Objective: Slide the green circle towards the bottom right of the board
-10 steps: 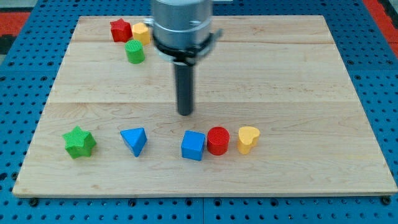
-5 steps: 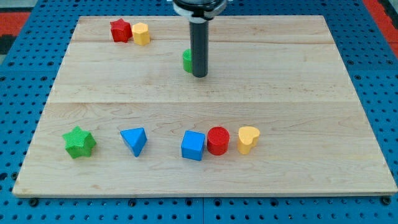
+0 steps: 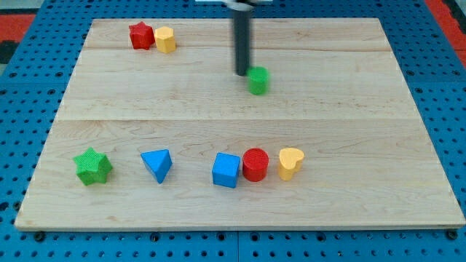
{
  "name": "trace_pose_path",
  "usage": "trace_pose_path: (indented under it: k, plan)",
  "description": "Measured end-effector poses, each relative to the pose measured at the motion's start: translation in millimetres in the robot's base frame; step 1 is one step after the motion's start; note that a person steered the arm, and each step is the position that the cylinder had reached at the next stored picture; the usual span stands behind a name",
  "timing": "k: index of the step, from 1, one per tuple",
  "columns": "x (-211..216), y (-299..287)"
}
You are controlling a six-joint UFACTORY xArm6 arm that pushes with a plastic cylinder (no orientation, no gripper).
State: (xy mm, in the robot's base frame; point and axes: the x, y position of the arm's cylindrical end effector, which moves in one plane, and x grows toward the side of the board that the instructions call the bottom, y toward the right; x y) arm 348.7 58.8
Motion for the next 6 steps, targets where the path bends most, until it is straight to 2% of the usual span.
trace_pose_path:
  k: [1, 2, 3, 4, 5, 6]
  plan:
    - [31.3, 31.1]
    - [83.1, 21.7]
    - [111.8, 34.1]
    - [127.7, 47.9]
    - [95.1, 25.9]
    - [108.7, 58.1]
